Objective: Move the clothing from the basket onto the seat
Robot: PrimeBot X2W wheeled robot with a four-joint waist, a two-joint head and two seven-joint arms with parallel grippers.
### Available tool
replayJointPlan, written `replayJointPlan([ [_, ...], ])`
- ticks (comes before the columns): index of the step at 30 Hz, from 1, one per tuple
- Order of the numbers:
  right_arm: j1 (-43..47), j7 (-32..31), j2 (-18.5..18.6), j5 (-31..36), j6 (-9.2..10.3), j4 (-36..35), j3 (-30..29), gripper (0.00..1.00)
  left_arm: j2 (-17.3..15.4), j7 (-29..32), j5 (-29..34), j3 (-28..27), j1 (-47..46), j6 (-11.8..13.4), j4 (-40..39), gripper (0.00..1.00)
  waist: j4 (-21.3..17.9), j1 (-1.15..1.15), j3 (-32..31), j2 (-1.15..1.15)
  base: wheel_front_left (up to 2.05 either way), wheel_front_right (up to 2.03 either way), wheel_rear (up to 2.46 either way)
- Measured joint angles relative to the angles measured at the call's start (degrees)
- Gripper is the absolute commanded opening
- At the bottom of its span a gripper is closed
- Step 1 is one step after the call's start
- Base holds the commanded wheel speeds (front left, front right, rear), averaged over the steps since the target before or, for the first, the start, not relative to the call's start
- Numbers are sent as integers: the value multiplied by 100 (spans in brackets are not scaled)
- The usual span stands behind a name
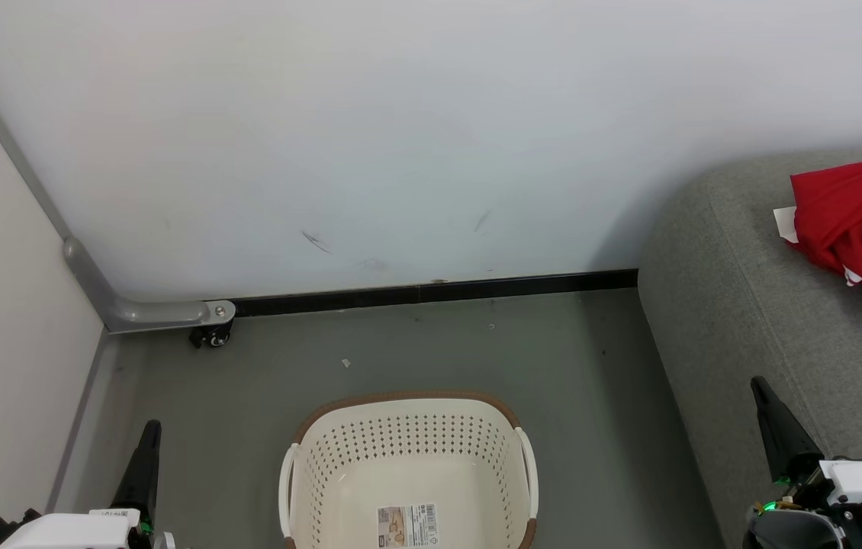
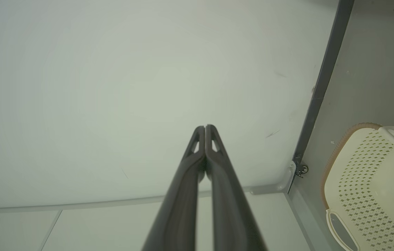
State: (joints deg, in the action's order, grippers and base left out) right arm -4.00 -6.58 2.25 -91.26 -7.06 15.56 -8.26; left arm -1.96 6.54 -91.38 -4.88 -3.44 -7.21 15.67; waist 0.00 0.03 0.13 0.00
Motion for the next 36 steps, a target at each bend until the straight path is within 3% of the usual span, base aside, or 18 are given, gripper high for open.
replayJointPlan([
  [36,2,1,-1,0,0,2,7,0,0,0,0,0,0,0,0,0,0,-1,2,0,0,0,0],
])
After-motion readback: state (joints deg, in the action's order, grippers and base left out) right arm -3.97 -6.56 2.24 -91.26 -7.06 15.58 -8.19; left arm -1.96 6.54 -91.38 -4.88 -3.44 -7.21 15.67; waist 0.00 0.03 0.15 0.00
